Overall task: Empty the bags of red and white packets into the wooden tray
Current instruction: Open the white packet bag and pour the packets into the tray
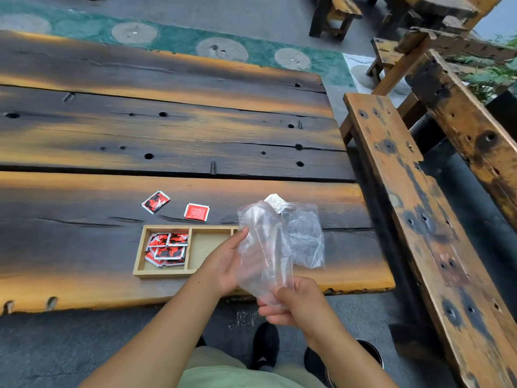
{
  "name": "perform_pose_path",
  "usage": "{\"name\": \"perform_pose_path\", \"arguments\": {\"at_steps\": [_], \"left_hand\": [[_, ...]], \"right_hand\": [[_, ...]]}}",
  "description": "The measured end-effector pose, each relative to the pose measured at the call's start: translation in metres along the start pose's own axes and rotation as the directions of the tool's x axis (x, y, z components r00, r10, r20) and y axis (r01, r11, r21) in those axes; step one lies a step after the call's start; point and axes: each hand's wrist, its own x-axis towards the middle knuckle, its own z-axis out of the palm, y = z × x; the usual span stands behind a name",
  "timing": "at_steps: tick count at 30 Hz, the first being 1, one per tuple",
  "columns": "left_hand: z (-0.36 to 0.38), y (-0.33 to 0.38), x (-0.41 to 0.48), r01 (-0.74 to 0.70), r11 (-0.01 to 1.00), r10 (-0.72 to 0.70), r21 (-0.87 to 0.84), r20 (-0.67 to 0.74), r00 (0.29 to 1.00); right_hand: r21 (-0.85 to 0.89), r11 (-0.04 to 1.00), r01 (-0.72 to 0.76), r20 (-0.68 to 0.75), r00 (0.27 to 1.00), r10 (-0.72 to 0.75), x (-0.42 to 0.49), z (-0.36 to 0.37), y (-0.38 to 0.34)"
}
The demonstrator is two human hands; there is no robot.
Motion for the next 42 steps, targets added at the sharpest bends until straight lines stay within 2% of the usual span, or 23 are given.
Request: {"name": "perform_pose_path", "arguments": {"at_steps": [2,4,7,9,12,15,19,22,26,30,32,35,38,39,42], "left_hand": [[0.013,0.002,-0.004,0.027,0.965,-0.015,0.262,-0.049,0.999],[0.027,0.000,-0.006,0.059,0.871,-0.009,0.488,-0.104,0.994],[0.047,-0.010,-0.002,0.056,0.764,0.048,0.643,-0.144,0.988],[0.059,-0.018,0.014,0.015,0.717,0.145,0.697,-0.170,0.975],[0.080,-0.031,0.039,-0.049,0.689,0.248,0.724,-0.172,0.953],[0.102,-0.044,0.059,-0.090,0.646,0.292,0.758,-0.137,0.946],[0.109,-0.060,0.083,-0.079,0.594,0.321,0.800,-0.146,0.936],[0.112,-0.074,0.091,-0.072,0.519,0.448,0.851,-0.200,0.871],[0.107,-0.095,0.096,-0.083,0.592,0.508,0.801,-0.292,0.810],[0.105,-0.107,0.103,-0.235,0.760,0.539,0.606,-0.385,0.750],[0.104,-0.105,0.107,-0.269,0.758,0.572,0.595,-0.407,0.712],[0.100,-0.093,0.113,-0.180,0.687,0.600,0.704,-0.410,0.687],[0.098,-0.083,0.119,-0.027,0.680,0.491,0.733,-0.428,0.759],[0.097,-0.081,0.121,0.001,0.683,0.471,0.730,-0.442,0.763],[0.093,-0.077,0.127,-0.007,0.638,0.549,0.770,-0.449,0.705]], "right_hand": [[-0.037,0.999,0.036,-0.058,0.998,-0.038,0.005,-0.011,0.003],[-0.051,0.996,0.073,-0.102,0.992,-0.078,0.013,-0.023,0.005],[-0.024,0.993,0.116,-0.142,0.983,-0.119,0.026,-0.045,0.006],[0.009,0.992,0.127,-0.137,0.983,-0.124,0.035,-0.062,0.005],[0.088,0.990,0.113,-0.098,0.990,-0.104,0.049,-0.095,0.000],[0.195,0.970,0.148,-0.085,0.987,-0.134,0.069,-0.134,-0.006],[0.145,0.975,0.169,-0.113,0.982,-0.153,0.103,-0.177,-0.014],[0.052,0.980,0.194,-0.160,0.970,-0.184,0.131,-0.198,-0.014],[0.013,0.973,0.230,-0.089,0.970,-0.228,0.148,-0.205,-0.021],[0.089,0.983,0.163,-0.059,0.986,-0.158,0.170,-0.204,-0.024],[0.083,0.987,0.135,-0.039,0.990,-0.132,0.179,-0.200,-0.024],[0.038,0.990,0.137,-0.023,0.990,-0.136,0.190,-0.193,-0.025],[-0.024,0.990,0.137,0.014,0.990,-0.137,0.199,-0.191,-0.027],[-0.024,0.991,0.135,0.029,0.991,-0.134,0.202,-0.191,-0.026],[-0.018,0.993,0.113,0.034,0.993,-0.112,0.205,-0.192,-0.023]]}}
